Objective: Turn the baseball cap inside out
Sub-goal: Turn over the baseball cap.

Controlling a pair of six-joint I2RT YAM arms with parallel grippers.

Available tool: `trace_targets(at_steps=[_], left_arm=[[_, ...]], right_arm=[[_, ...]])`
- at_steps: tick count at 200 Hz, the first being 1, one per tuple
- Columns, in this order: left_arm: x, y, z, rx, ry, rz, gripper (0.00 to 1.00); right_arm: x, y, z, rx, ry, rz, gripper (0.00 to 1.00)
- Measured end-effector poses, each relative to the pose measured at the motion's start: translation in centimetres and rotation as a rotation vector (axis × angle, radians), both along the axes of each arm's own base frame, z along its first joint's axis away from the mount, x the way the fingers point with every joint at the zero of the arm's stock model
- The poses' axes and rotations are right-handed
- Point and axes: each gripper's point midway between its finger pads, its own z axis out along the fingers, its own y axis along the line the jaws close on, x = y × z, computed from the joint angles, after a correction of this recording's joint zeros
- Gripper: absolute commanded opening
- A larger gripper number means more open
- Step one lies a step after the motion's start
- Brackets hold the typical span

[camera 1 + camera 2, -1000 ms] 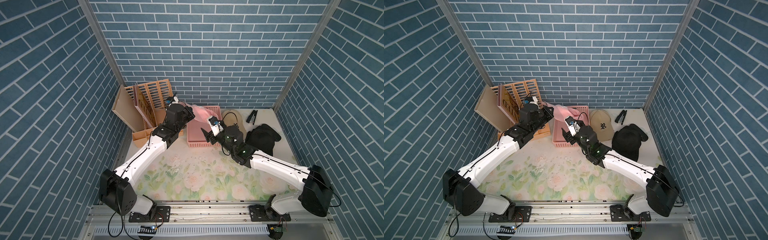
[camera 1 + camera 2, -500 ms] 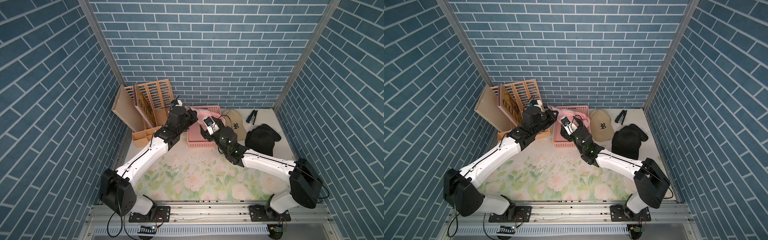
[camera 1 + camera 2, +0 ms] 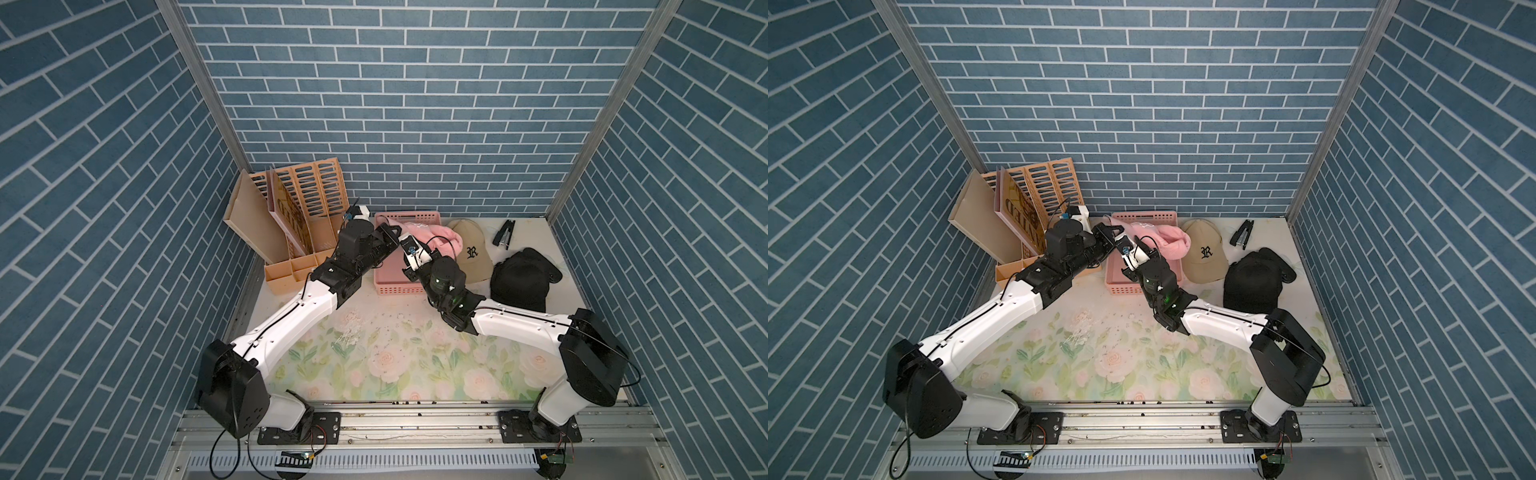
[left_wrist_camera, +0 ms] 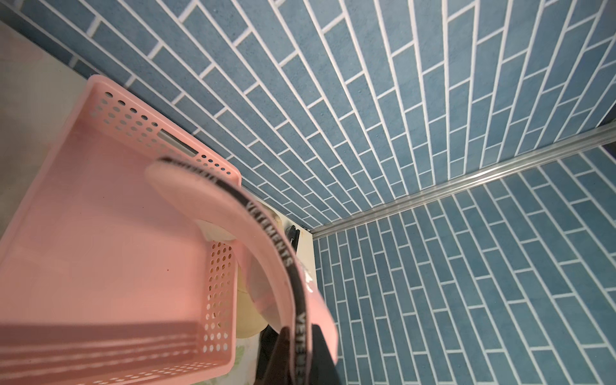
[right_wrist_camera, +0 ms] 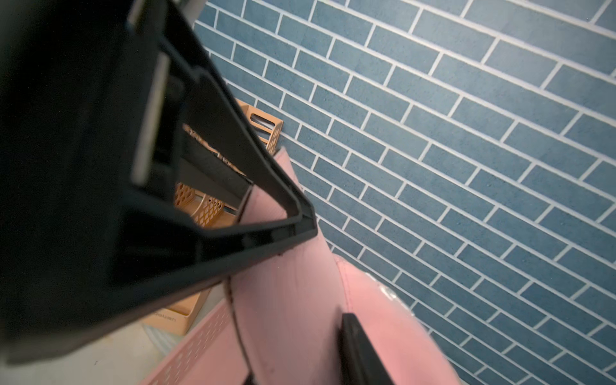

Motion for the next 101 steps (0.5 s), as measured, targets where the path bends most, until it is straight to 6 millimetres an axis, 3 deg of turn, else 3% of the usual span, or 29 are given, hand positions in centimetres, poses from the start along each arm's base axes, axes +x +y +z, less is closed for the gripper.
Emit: trace_targets(at_steps=[10,18,33,45,58,72,101], left_arm=[[0.0,0.1,0.1,-0.012,0.003,0.009,0.0],[0.0,0.2,0.2,-0.015,0.003,0.016,0.0],[0.0,0.3,0.2,-0.009,-0.003,0.017,0.3],[0.0,0.2,0.5,0.017,-0.03,0.008,0.48],[0.1,0.4,0.4,0.069,-0.056,0.008,0.61],[0.2,0.9,0.2,0.166,-0.093,0.011,0.68],[0.2,2.7,0.5,0.381,-0.172,0.042,0.71]], right_arm=[[0.0,0.0,0.0,0.0,-0.002,0.001,0.0],[0.0,0.0,0.1,0.002,-0.002,0.003,0.0],[-0.1,0.1,0.1,0.001,-0.004,0.007,0.0],[-0.2,0.1,0.1,0.001,0.001,0.016,0.0],[-0.4,0.0,0.1,-0.003,0.006,0.025,0.0],[-0.6,-0.4,-0.1,-0.013,0.019,0.032,0.0],[-0.4,-1.4,-0.7,-0.044,0.061,0.047,0.0]])
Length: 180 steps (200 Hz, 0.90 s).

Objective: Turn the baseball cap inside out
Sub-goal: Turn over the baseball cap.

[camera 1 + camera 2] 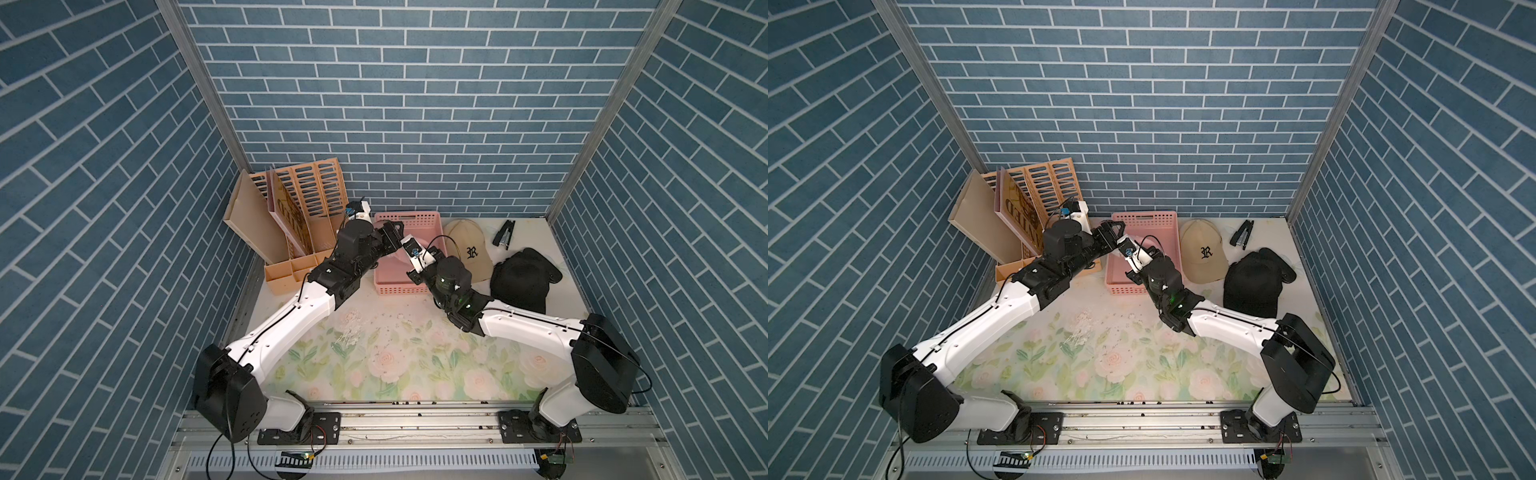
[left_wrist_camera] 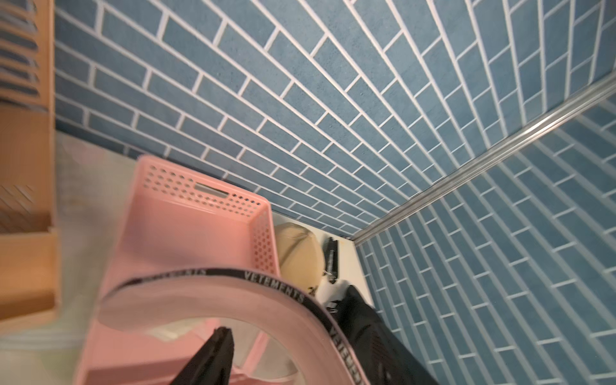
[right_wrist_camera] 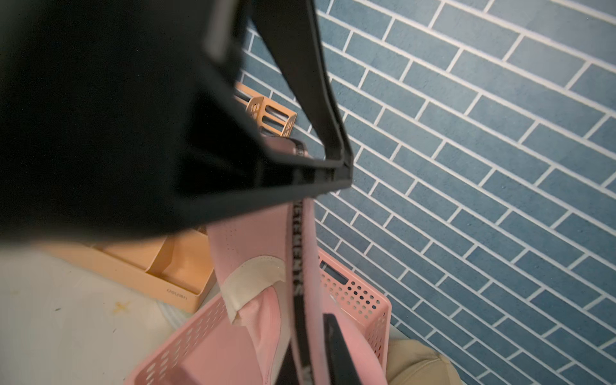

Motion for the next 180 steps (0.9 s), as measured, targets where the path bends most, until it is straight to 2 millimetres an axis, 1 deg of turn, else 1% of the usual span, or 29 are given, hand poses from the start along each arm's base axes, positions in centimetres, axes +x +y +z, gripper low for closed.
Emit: trace_targets(at_steps=[18,32,43,57,65,81,98,111,125,134,150,158,180], left_arm=[[-0.5,1.8,0.8,0.13,-0.057,0.026,0.74],[-1.0,3.0,2.0,0.229,-0.118,0.034,0.8],[-1.4,3.6,2.8,0.3,-0.16,0.031,0.85],[-1.8,4.0,3.3,0.4,-0.213,0.017,0.86],[-1.9,4.0,3.0,0.453,-0.234,0.001,0.86],[-2.0,3.5,1.6,0.539,-0.257,-0.049,0.87],[-1.8,3.1,-0.9,0.605,-0.256,-0.092,0.87],[-1.6,2.9,-2.7,0.649,-0.248,-0.11,0.87],[-1.2,2.7,-4.0,0.69,-0.242,-0.127,0.87],[-1.0,2.5,-4.2,0.705,-0.249,-0.133,0.87],[-0.8,2.3,-3.8,0.717,-0.279,-0.138,0.85],[-0.7,2.0,-3.3,0.716,-0.297,-0.145,0.83],[-0.7,1.4,-2.1,0.708,-0.35,-0.164,0.73]], right_arm=[[0.5,-1.2,0.0,0.001,0.03,-0.002,0.0],[0.9,-2.0,0.1,0.003,0.058,0.005,0.0],[1.2,-2.5,0.4,0.006,0.081,0.017,0.0],[1.4,-2.9,1.0,0.015,0.107,0.044,0.0],[1.5,-3.0,1.5,0.027,0.123,0.063,0.0],[1.6,-3.2,2.6,0.052,0.148,0.102,0.0],[1.3,-3.3,3.6,0.073,0.169,0.138,0.0],[0.9,-2.9,4.1,0.076,0.187,0.171,0.0],[0.4,-2.4,4.7,0.082,0.204,0.212,0.0],[0.0,-2.1,4.9,0.085,0.217,0.237,0.0],[-0.7,-1.8,5.1,0.092,0.24,0.28,0.0],[-1.0,-1.7,5.1,0.098,0.253,0.299,0.0],[-1.9,-1.4,5.4,0.113,0.276,0.357,0.0]])
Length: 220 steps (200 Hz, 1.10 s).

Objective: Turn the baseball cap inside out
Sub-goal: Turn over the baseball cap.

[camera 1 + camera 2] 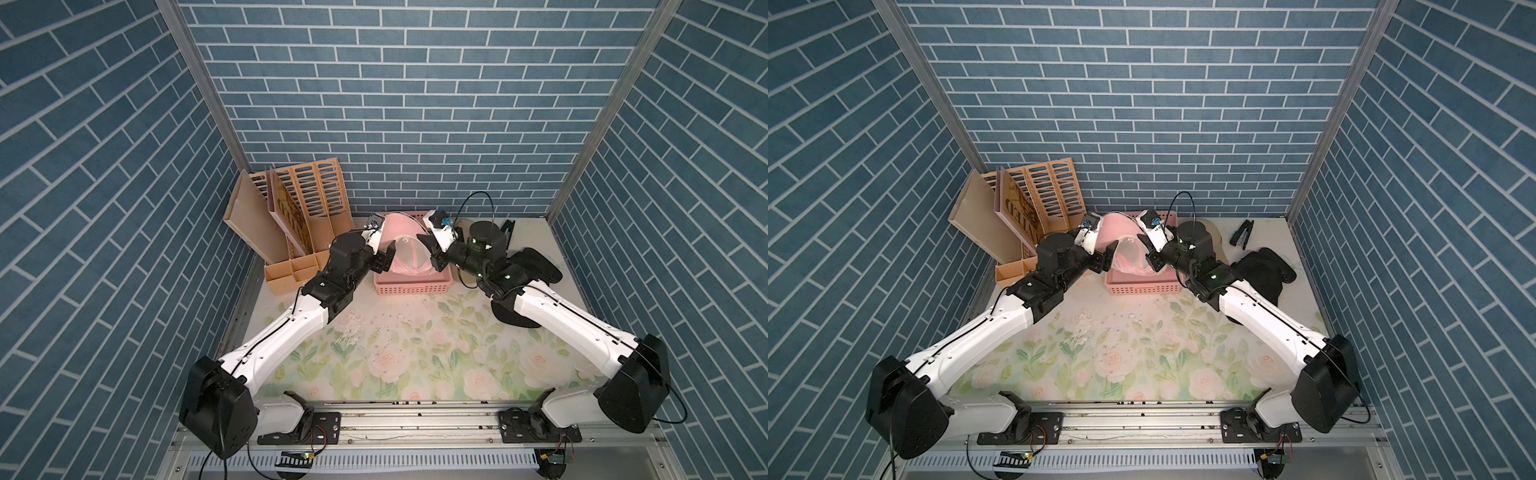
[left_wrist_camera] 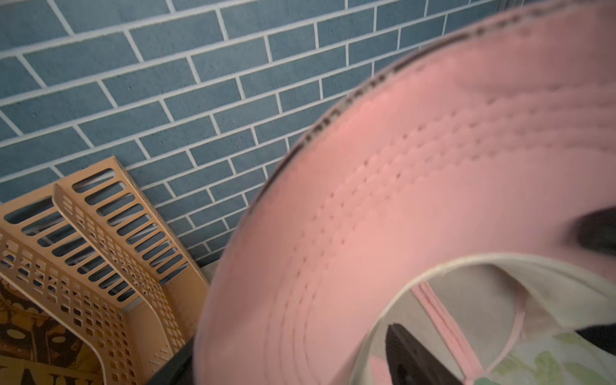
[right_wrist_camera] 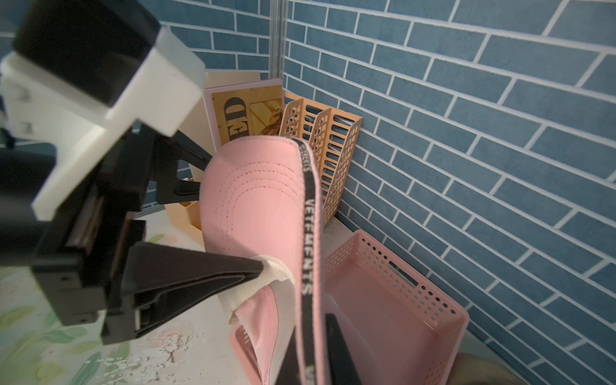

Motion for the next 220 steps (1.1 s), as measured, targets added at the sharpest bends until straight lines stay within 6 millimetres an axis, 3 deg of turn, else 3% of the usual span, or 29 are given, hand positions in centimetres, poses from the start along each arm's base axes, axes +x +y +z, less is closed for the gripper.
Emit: trace_targets(at_steps=[33,52,73,93,118,127,143,154,182,220], left_arm=[[-0.5,-1.2,0.8,-0.007,-0.029,-0.077,0.5],[-1.0,-1.8,1.3,-0.009,-0.046,-0.128,0.46],[-1.7,-2.0,2.3,-0.031,-0.06,-0.171,0.17],[-2.9,-2.7,3.5,-0.064,-0.074,-0.237,0.0],[-3.5,-2.7,4.4,-0.109,-0.077,-0.265,0.0],[-3.5,-2.7,4.6,-0.138,-0.068,-0.267,0.0],[-3.6,-3.1,4.9,-0.207,-0.043,-0.277,0.0],[-3.8,-3.5,5.2,-0.259,-0.028,-0.281,0.0],[-3.3,-3.4,6.6,-0.351,-0.009,-0.222,0.0],[-2.3,-1.6,9.6,-0.444,-0.041,-0.109,0.0]], right_arm=[[-0.4,-0.3,0.8,0.037,0.017,0.039,0.0],[-0.1,-0.8,1.0,0.057,0.028,0.042,0.0],[0.1,-1.1,1.3,0.081,0.04,0.045,0.0],[0.5,-1.5,2.0,0.124,0.04,0.049,0.0],[0.5,-1.7,2.8,0.16,0.033,0.066,0.01],[0.6,-1.7,2.9,0.169,0.033,0.066,0.14],[0.9,-2.0,3.1,0.189,0.043,0.052,0.49],[1.4,-2.4,3.0,0.201,0.045,0.032,0.59],[3.1,-4.2,1.5,0.221,0.085,-0.072,0.65],[4.1,-8.9,-1.5,0.242,0.137,-0.254,0.68]])
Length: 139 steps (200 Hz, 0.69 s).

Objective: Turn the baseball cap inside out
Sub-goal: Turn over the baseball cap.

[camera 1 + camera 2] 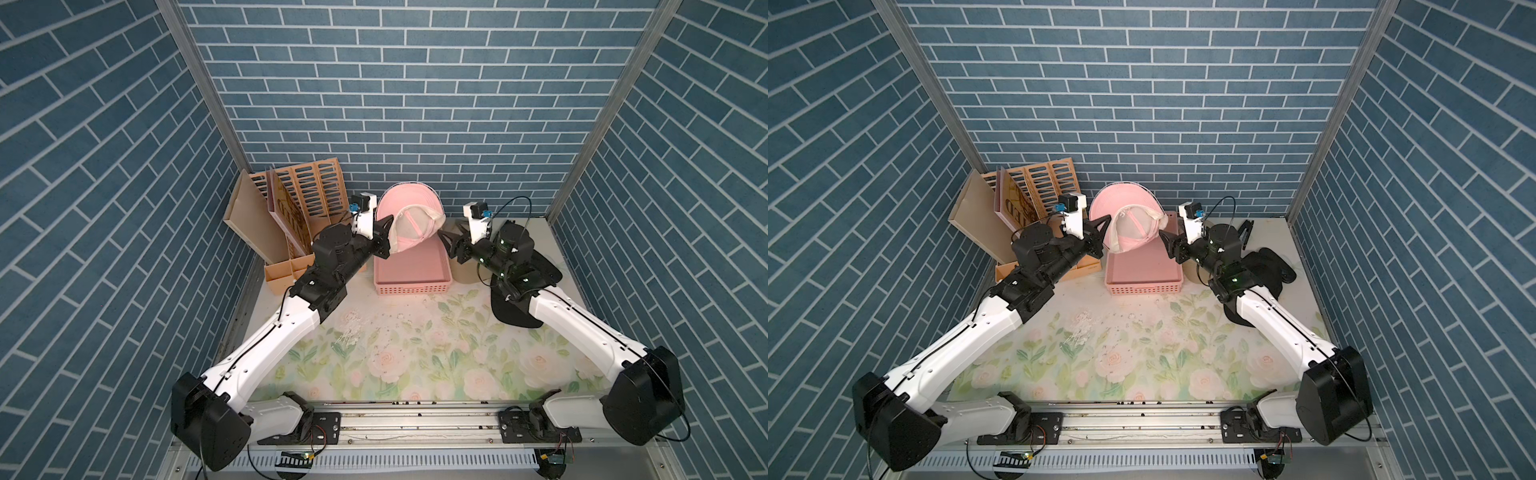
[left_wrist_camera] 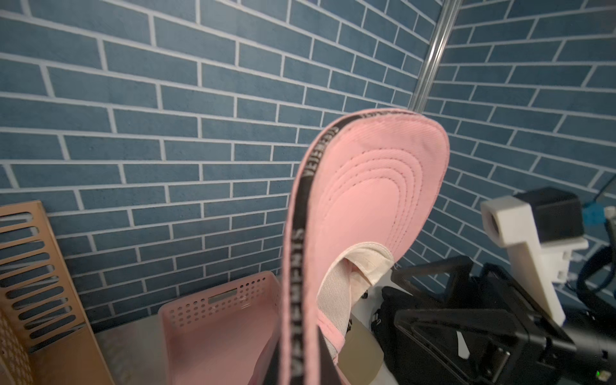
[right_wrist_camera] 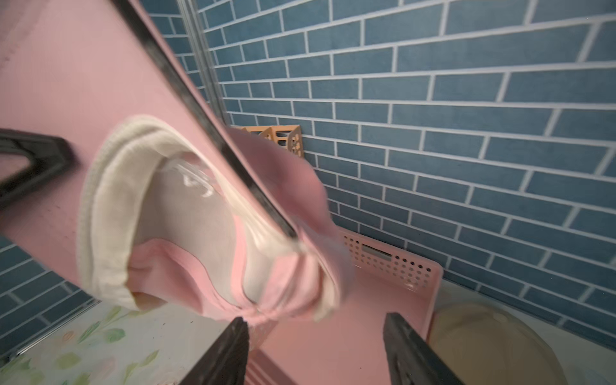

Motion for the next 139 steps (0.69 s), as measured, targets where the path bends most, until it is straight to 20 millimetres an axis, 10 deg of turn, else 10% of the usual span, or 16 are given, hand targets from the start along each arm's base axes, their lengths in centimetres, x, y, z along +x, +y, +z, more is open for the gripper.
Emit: trace_targets(at_steps=[56,107,139], left_arm=[[0.7,-0.3,0.3,-0.042,0.048,0.093,0.0],[-0.7,-3.9,-1.2,-0.038,0.098,0.086,0.0],[-2.5,-6.2,-1.5,-0.06,0.12,0.067,0.0]], right_arm=[[-2.4,0.9,-1.8,0.077,-0.004,0.015,0.25],[-1.1,6.9,-3.1,0.097,-0.034,0.081,0.24],[3.0,9.3,-3.1,0.114,-0.056,0.039,0.48]])
